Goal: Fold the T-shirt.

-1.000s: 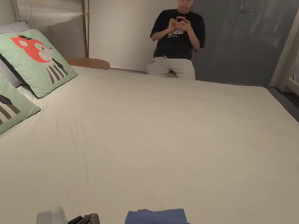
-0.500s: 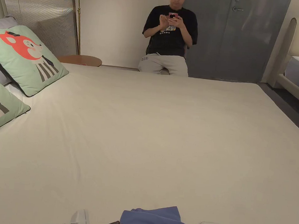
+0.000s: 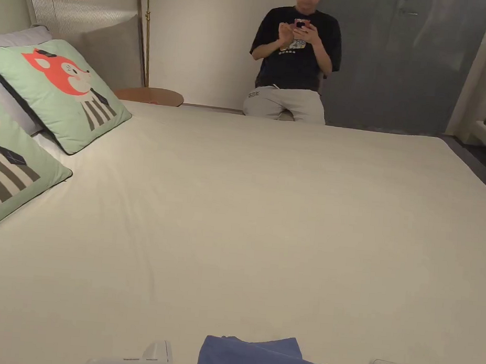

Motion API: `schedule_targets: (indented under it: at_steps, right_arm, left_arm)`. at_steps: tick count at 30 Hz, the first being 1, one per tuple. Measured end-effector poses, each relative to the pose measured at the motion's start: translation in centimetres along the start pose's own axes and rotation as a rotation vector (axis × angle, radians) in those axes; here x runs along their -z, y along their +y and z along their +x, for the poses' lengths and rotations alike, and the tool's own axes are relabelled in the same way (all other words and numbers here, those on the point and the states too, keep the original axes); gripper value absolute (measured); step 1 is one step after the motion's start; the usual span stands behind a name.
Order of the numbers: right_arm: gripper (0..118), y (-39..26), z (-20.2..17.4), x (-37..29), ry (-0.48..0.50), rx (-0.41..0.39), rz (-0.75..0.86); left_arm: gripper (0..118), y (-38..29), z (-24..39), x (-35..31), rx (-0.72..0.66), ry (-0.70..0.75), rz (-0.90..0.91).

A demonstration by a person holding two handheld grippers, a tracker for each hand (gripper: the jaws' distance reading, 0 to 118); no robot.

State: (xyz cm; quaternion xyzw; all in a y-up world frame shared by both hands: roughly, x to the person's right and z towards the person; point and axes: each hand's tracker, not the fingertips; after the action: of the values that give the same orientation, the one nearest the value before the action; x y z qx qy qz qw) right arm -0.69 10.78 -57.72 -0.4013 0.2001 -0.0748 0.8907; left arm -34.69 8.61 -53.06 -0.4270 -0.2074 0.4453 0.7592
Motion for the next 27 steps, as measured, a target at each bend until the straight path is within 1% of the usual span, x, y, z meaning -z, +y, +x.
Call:
schedule_targets:
  at_steps: [1,2,5,9,12,13,16,18,22,23,24,25,26,27]
  right_arm:
    - [1,0.3,-0.5,-0.1,0.001,-0.010,0.007]
    - [1,0.7,-1.3,0.1,0.015,-0.016,0.007]
    - [1,1.4,-3.3,0.5,0.039,-0.040,0.018]
    - [1,2.0,-6.5,0.8,0.065,-0.070,0.041]
    - [1,2.2,-8.2,2.3,0.084,-0.087,0.039]
    - [1,2.1,-8.9,2.6,0.092,-0.096,0.037]
    - [1,2.3,-10.4,3.3,0.101,-0.122,0.032]
    - [1,2.3,-11.1,3.3,0.110,-0.128,0.027]
    - [1,2.5,-11.5,2.9,0.110,-0.140,0.032]
    - [1,2.6,-11.5,2.8,0.108,-0.141,0.035]
    - [1,2.7,-11.4,2.6,0.106,-0.141,0.039]
    - [1,2.8,-11.3,2.5,0.103,-0.141,0.043]
    - [1,2.9,-11.2,2.3,0.101,-0.142,0.048]
    - [1,3.0,-11.0,2.0,0.098,-0.142,0.053]
  left_arm:
    - [26,1.7,-2.9,-1.0,0.003,0.000,0.018]
    - [26,2.8,-4.5,-2.6,0.002,0.010,0.043]
    - [26,3.7,-5.8,-8.1,-0.003,0.064,0.132]
    - [26,5.2,-9.8,-16.0,-0.073,0.151,0.248]
    - [26,6.2,-12.1,-20.9,-0.103,0.203,0.319]
    - [26,5.7,-11.2,-21.8,-0.113,0.214,0.334]
    - [26,6.5,-12.6,-24.7,-0.137,0.285,0.377]
    - [26,7.3,-14.5,-26.0,-0.154,0.290,0.389]
    - [26,7.1,-14.2,-26.2,-0.152,0.316,0.401]
    - [33,7.0,-14.0,-26.1,-0.149,0.326,0.404]
    - [46,7.0,-13.7,-26.0,-0.142,0.365,0.413]
    - [63,6.7,-13.6,-26.0,-0.130,0.416,0.429]
    - [88,6.4,-12.9,-26.0,-0.094,0.495,0.468]
    - [105,6.1,-12.1,-26.0,-0.050,0.560,0.503]
